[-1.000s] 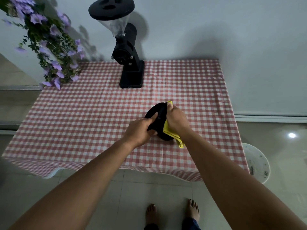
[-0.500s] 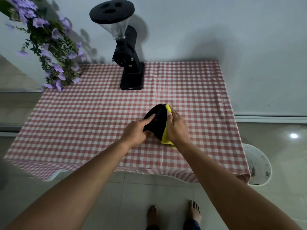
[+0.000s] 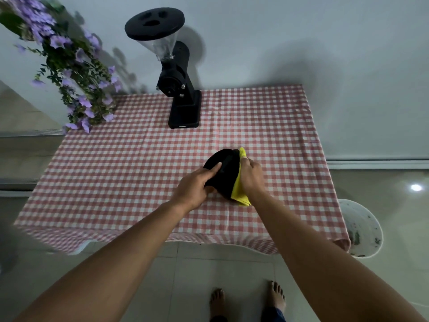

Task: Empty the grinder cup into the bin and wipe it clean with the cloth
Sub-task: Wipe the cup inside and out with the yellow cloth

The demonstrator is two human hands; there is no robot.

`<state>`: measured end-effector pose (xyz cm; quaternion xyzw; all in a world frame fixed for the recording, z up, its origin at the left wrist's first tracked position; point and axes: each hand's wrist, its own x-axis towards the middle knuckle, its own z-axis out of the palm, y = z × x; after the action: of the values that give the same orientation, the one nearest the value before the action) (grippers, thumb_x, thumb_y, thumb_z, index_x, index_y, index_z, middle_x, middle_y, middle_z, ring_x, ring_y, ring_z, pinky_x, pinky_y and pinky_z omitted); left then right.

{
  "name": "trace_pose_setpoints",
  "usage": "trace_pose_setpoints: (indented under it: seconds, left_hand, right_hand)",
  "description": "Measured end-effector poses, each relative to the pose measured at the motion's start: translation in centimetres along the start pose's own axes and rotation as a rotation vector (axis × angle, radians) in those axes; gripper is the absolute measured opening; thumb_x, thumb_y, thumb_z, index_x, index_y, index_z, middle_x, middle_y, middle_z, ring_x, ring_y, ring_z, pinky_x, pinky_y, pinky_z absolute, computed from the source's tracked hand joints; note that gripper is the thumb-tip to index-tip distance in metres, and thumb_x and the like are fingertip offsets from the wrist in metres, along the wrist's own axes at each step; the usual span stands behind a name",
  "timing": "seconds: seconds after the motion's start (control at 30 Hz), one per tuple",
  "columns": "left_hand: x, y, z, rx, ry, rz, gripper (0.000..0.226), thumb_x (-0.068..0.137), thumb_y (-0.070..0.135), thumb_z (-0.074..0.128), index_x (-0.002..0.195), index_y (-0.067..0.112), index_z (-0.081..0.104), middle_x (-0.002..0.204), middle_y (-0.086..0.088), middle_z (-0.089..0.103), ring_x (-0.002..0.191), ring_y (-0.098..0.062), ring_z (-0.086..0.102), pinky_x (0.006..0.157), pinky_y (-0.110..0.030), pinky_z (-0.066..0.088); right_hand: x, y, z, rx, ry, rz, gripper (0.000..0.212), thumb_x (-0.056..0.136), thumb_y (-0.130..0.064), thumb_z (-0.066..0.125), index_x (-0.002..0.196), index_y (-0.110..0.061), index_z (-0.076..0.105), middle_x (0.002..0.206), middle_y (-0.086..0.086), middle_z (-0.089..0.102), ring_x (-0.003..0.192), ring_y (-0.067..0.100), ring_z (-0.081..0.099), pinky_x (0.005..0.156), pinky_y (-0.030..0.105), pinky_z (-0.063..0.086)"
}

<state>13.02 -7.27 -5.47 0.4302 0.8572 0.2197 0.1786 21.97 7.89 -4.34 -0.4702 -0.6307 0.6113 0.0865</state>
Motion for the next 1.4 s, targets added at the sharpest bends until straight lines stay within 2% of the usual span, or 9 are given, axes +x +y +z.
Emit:
trace_pose_setpoints:
  seconds: [0.23, 0.4, 0.63, 0.73, 0.93, 1.03, 1.13, 1.27, 1.4]
  left_hand:
    - [0.7, 2.0, -1.4, -0.16, -0.162, -0.188, 0.077, 0.09, 0.022, 0.069, 0.157, 0.037, 0.032, 0.158, -0.004, 0.043, 0.141, -0.024, 0.046, 0.111, -0.035, 0.045]
    - [1.0, 3.6, -1.5, -0.115, -0.039, -0.266, 0.048, 0.096, 0.026, 0.063, 0.144, 0.024, 0.055, 0.135, -0.005, 0.066, 0.119, -0.023, 0.065, 0.097, -0.034, 0.056]
    - [0.3, 3.4, -0.9, -0.014, 0.146, -0.262, 0.027, 0.096, 0.008, 0.052, 0.12, 0.013, 0.064, 0.107, -0.005, 0.074, 0.094, -0.024, 0.07, 0.081, -0.039, 0.06]
    - [-0.3, 3.3, -0.6, -0.032, 0.135, -0.233, 0.031, 0.09, -0.004, 0.052, 0.114, 0.01, 0.066, 0.105, -0.007, 0.073, 0.093, -0.025, 0.07, 0.079, -0.037, 0.06]
    - [0.2, 2.8, -1.1, -0.065, 0.167, -0.186, 0.04, 0.092, -0.003, 0.053, 0.126, 0.011, 0.066, 0.118, -0.008, 0.073, 0.103, -0.026, 0.07, 0.088, -0.04, 0.059]
    - [-0.3, 2.5, -1.4, -0.095, 0.15, -0.161, 0.047, 0.089, -0.006, 0.052, 0.129, 0.013, 0.066, 0.124, -0.004, 0.072, 0.11, -0.023, 0.068, 0.093, -0.039, 0.058]
    - [-0.4, 2.3, -1.4, -0.007, 0.101, -0.164, 0.051, 0.092, 0.0, 0.054, 0.139, 0.018, 0.06, 0.138, 0.003, 0.063, 0.125, -0.02, 0.061, 0.099, -0.041, 0.055]
    - [0.4, 2.6, -1.6, 0.12, 0.05, -0.163, 0.045, 0.097, 0.011, 0.059, 0.141, 0.02, 0.058, 0.141, 0.002, 0.061, 0.129, -0.021, 0.057, 0.096, -0.043, 0.054]
    - [1.1, 3.3, -1.2, 0.119, 0.082, -0.168, 0.036, 0.095, 0.022, 0.065, 0.131, 0.028, 0.066, 0.123, 0.001, 0.072, 0.11, -0.024, 0.068, 0.087, -0.042, 0.058]
  right_hand:
    - [0.3, 1.8, -0.7, 0.019, -0.07, 0.03, 0.044, 0.102, -0.037, 0.031, 0.12, -0.012, 0.062, 0.11, 0.005, 0.062, 0.1, 0.021, 0.056, 0.088, 0.036, 0.043]
    - [-2.1, 3.6, 0.7, -0.01, -0.015, -0.172, 0.043, 0.103, -0.041, 0.029, 0.12, -0.019, 0.061, 0.108, -0.001, 0.066, 0.103, 0.02, 0.062, 0.08, 0.033, 0.044]
    - [-2.9, 4.2, 2.3, -0.268, -0.048, -0.522, 0.049, 0.104, -0.036, 0.023, 0.148, -0.023, 0.038, 0.157, -0.005, 0.034, 0.149, 0.01, 0.019, 0.122, 0.037, 0.015]
    - [-2.0, 3.9, 1.5, -0.224, -0.053, -0.363, 0.046, 0.105, -0.03, 0.026, 0.146, -0.021, 0.042, 0.154, -0.001, 0.041, 0.144, 0.015, 0.03, 0.12, 0.039, 0.023]
    - [-2.2, 3.6, 1.6, -0.315, -0.013, -0.492, 0.044, 0.104, -0.035, 0.03, 0.141, -0.024, 0.049, 0.145, -0.005, 0.052, 0.135, 0.014, 0.04, 0.112, 0.035, 0.035]
    - [0.0, 3.2, 0.2, -0.317, -0.097, -0.272, 0.04, 0.1, -0.042, 0.034, 0.091, -0.02, 0.066, 0.087, 0.002, 0.068, 0.087, 0.023, 0.061, 0.073, 0.034, 0.047]
    - [1.0, 2.3, -1.2, -0.282, -0.107, -0.228, 0.046, 0.101, -0.031, 0.043, 0.057, -0.017, 0.041, 0.055, -0.003, 0.042, 0.054, 0.014, 0.04, 0.055, 0.031, 0.032]
    - [0.8, 0.9, -2.1, -0.052, -0.013, -0.298, 0.04, 0.098, -0.026, 0.05, 0.063, -0.008, 0.053, 0.057, -0.002, 0.047, 0.055, 0.014, 0.043, 0.055, 0.032, 0.037]
    - [-0.5, 0.5, -1.5, -0.017, -0.127, -0.384, 0.022, 0.096, -0.024, 0.058, 0.108, -0.016, 0.075, 0.104, -0.01, 0.073, 0.085, -0.006, 0.064, 0.08, 0.012, 0.051]
